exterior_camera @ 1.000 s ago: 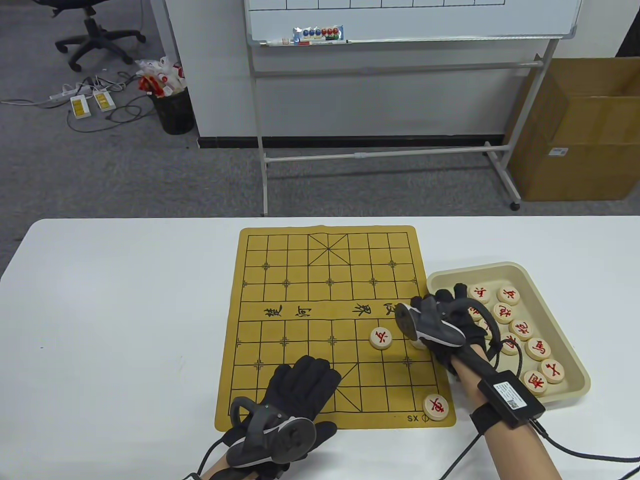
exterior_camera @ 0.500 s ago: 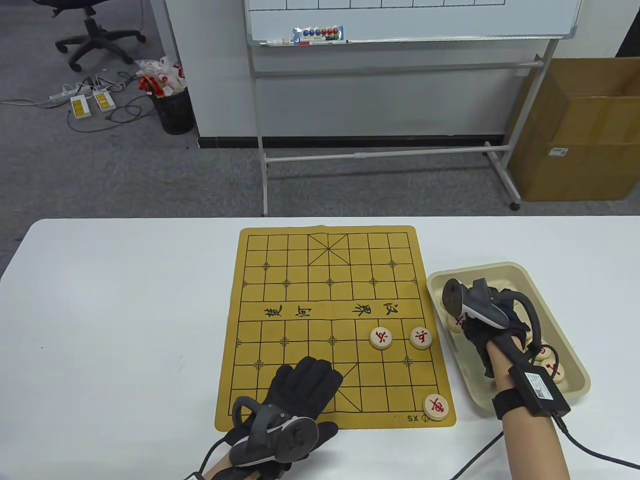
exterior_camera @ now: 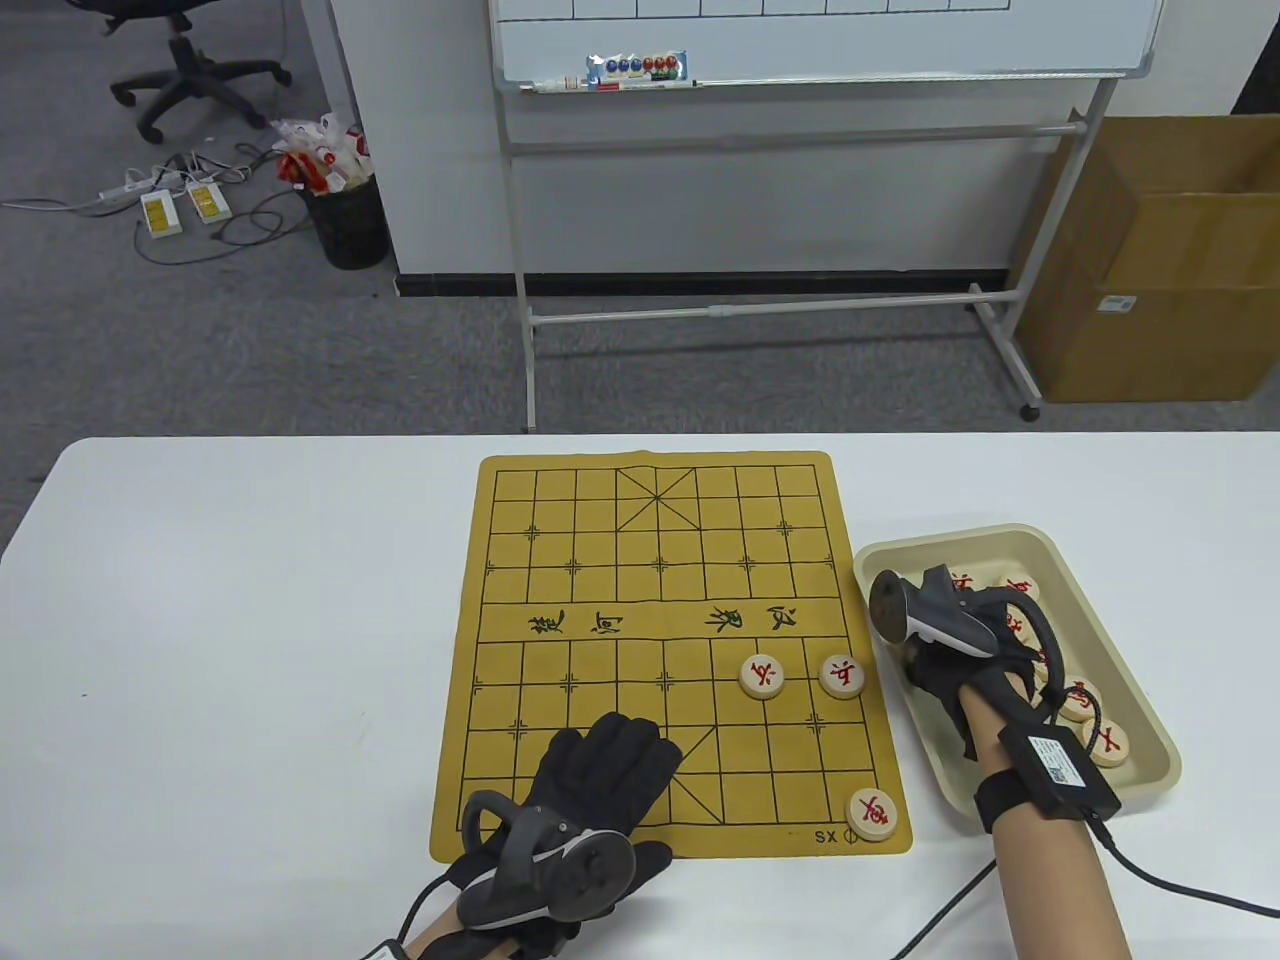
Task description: Set up Chinese chess pieces
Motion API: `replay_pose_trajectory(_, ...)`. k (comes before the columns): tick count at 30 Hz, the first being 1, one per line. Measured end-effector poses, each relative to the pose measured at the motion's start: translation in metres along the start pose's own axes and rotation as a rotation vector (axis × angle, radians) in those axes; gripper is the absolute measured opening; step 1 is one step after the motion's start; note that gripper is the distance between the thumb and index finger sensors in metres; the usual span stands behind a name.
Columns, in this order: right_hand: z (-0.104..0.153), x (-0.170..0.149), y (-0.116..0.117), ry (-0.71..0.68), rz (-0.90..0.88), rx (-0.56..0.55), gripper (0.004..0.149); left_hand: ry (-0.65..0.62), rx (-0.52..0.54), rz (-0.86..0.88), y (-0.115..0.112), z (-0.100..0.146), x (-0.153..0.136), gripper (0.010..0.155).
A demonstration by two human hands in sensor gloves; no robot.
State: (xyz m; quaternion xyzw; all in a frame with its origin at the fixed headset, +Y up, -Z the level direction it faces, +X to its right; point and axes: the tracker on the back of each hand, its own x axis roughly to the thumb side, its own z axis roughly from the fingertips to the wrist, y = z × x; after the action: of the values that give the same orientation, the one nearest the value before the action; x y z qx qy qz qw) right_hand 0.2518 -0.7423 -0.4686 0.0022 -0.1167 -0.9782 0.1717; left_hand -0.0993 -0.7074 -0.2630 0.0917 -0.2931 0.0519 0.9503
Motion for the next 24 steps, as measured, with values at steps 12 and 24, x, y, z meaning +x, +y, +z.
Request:
replay_pose_trajectory(12,0.007,0.000,0.005,0.014,-0.006,-0.104,0.069,0.005,0.008,0.002,0.001,0.000,0.000,0.084)
replay_pose_trajectory(24,0.092,-0.004,-0.059,-0.137,-0.315,-0.318,0.074,0.001,0.015,-0.002,0.000,0.000,0.003,0.084)
